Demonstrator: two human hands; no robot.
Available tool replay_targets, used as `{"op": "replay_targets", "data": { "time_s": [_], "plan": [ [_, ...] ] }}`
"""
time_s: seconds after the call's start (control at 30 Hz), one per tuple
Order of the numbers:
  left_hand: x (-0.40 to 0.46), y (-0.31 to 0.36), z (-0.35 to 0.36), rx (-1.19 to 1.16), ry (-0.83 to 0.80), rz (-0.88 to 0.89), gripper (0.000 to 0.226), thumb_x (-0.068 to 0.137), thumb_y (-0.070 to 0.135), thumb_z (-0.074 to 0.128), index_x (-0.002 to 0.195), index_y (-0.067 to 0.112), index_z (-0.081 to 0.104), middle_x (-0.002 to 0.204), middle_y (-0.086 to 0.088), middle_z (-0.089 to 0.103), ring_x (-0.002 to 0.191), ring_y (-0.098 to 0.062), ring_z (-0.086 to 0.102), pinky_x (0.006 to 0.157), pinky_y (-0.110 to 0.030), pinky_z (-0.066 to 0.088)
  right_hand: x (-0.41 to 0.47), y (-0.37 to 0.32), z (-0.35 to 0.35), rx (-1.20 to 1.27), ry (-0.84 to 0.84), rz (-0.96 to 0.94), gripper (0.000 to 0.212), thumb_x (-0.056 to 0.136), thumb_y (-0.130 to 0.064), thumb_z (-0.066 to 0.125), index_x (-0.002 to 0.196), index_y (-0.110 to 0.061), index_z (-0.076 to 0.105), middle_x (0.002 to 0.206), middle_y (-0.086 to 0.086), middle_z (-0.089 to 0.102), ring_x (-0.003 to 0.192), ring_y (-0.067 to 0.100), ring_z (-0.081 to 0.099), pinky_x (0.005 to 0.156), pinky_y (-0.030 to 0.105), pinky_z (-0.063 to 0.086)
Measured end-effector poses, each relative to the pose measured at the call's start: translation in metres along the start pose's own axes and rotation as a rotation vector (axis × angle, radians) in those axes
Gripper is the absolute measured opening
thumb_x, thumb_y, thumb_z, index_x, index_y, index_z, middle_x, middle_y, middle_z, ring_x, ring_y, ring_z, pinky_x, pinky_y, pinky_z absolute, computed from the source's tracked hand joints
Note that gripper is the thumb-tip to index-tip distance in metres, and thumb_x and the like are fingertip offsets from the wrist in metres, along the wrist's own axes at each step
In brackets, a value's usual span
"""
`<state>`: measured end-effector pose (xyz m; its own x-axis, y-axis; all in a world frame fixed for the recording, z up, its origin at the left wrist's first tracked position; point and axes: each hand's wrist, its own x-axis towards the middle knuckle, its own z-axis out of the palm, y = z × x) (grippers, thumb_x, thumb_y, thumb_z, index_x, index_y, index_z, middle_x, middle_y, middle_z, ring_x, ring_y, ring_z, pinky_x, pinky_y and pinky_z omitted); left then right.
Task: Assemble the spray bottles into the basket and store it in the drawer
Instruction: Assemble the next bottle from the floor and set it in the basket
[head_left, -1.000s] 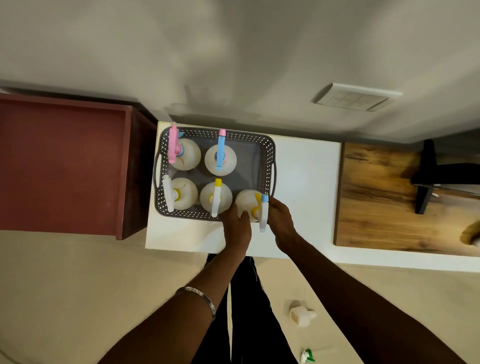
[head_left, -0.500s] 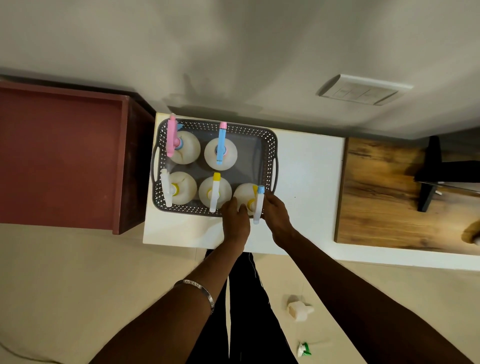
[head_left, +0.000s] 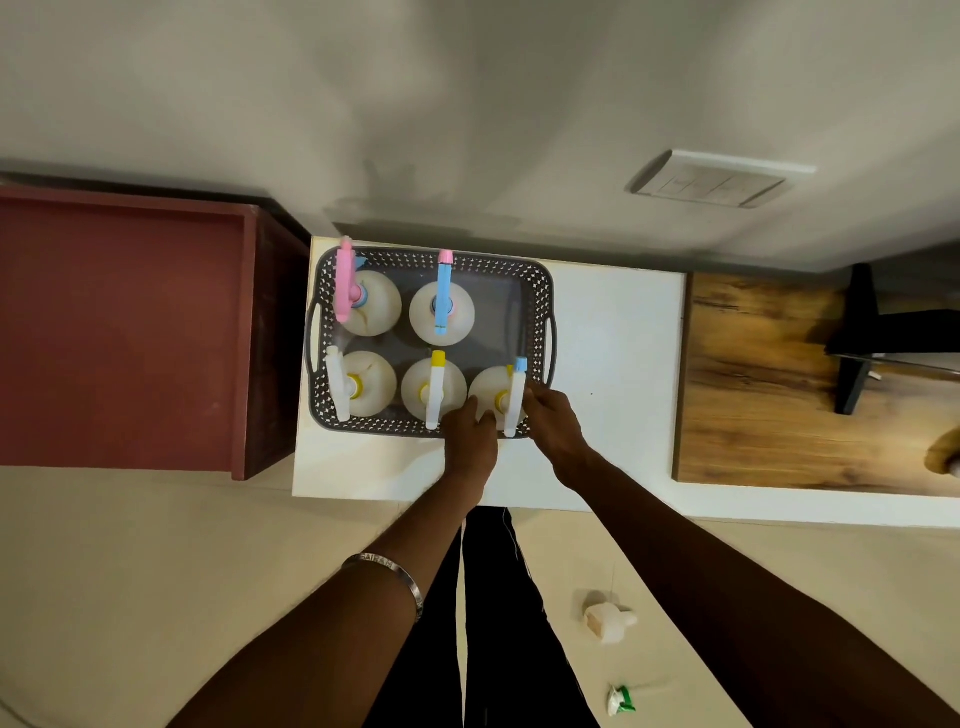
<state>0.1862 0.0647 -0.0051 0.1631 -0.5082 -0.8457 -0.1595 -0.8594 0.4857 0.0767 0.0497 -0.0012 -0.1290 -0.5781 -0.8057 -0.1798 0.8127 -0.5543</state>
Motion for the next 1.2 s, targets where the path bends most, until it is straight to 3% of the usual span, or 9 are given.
{"op": "replay_targets", "data": {
  "time_s": [0.13,0.23,0.33,0.53,0.7,0.83,0.97,1.03,1.2],
  "plan": [
    [-0.001,0.0,-0.001,-0.006,-0.015,0.0,0.047,0.099,0.014,0.044,0.146,0.008,0.042,0.15,-0.016,0.041,0.135,-0.03,0.042,0.114,-0.042,0.035,-0.001,-0.002,-0.004,-0.041,-0.012,-0.001,0.029,0.102,-0.017,0.048,0.119,-0.008,0.07,0.112,0.012,0.072,0.1,0.024,0.068,0.072,0.018,0.055],
    [-0.003,-0.001,-0.003,0.017,-0.038,0.019,0.047,0.099,0.015,0.045,0.146,0.01,0.042,0.151,-0.015,0.04,0.135,-0.029,0.042,0.112,-0.038,0.036,-0.004,-0.003,-0.006,-0.068,-0.006,0.002,0.028,0.101,-0.017,0.048,0.113,-0.003,0.07,0.107,0.014,0.072,0.091,0.021,0.066,0.072,0.024,0.051],
    [-0.007,0.0,-0.006,0.03,-0.057,0.03,0.046,0.099,0.015,0.046,0.145,0.011,0.043,0.15,-0.015,0.041,0.134,-0.028,0.043,0.107,-0.034,0.036,-0.01,-0.002,-0.007,-0.092,-0.002,0.011,0.028,0.103,-0.023,0.043,0.105,-0.013,0.069,0.093,0.0,0.067,0.074,0.008,0.057,0.061,0.016,0.044],
    [-0.021,-0.003,-0.019,0.145,-0.065,0.087,0.045,0.096,0.021,0.052,0.14,0.009,0.049,0.141,-0.014,0.051,0.126,-0.027,0.051,0.096,-0.027,0.038,-0.025,0.008,-0.01,-0.118,0.034,-0.057,0.025,0.1,-0.019,0.046,0.113,-0.016,0.067,0.09,-0.003,0.062,0.068,0.005,0.05,0.062,0.021,0.039],
    [-0.031,-0.012,-0.029,0.268,-0.058,0.189,0.031,0.092,0.023,0.058,0.119,0.01,0.061,0.127,-0.008,0.062,0.118,-0.024,0.057,0.091,-0.028,0.043,-0.044,0.021,-0.015,-0.159,0.108,-0.106,0.033,0.097,-0.028,0.057,0.125,-0.013,0.063,0.114,-0.003,0.067,0.09,0.001,0.06,0.066,0.01,0.038],
    [-0.044,-0.03,-0.035,0.275,-0.026,0.265,0.024,0.09,0.026,0.062,0.11,0.013,0.061,0.122,-0.005,0.06,0.116,-0.021,0.056,0.095,-0.032,0.043,-0.061,0.044,-0.023,-0.186,0.123,-0.087,0.045,0.096,-0.034,0.059,0.136,-0.014,0.056,0.134,0.006,0.059,0.118,0.02,0.057,0.085,0.025,0.04],
    [-0.064,-0.054,-0.034,0.354,-0.01,0.311,0.03,0.089,0.032,0.063,0.115,0.017,0.06,0.127,-0.005,0.055,0.117,-0.021,0.055,0.097,-0.033,0.044,-0.088,0.078,-0.031,-0.182,0.148,-0.104,0.049,0.096,-0.035,0.059,0.14,-0.015,0.053,0.133,0.006,0.057,0.094,0.005,0.061,0.073,0.019,0.042],
    [-0.078,-0.072,-0.029,0.394,-0.02,0.359,0.031,0.089,0.034,0.062,0.117,0.02,0.06,0.128,-0.005,0.054,0.116,-0.021,0.056,0.099,-0.034,0.044,-0.105,0.1,-0.035,-0.168,0.159,-0.128,0.049,0.095,-0.034,0.06,0.14,-0.014,0.053,0.128,0.006,0.058,0.107,0.012,0.063,0.08,0.023,0.044],
    [-0.11,-0.121,-0.018,0.503,-0.064,0.434,0.029,0.088,0.036,0.062,0.115,0.026,0.058,0.127,-0.001,0.053,0.111,-0.017,0.057,0.097,-0.034,0.046,-0.152,0.157,-0.044,-0.166,0.18,-0.148,0.052,0.095,-0.032,0.061,0.141,-0.009,0.052,0.144,0.01,0.052,0.126,0.022,0.054,0.103,0.035,0.045]
  ]
}}
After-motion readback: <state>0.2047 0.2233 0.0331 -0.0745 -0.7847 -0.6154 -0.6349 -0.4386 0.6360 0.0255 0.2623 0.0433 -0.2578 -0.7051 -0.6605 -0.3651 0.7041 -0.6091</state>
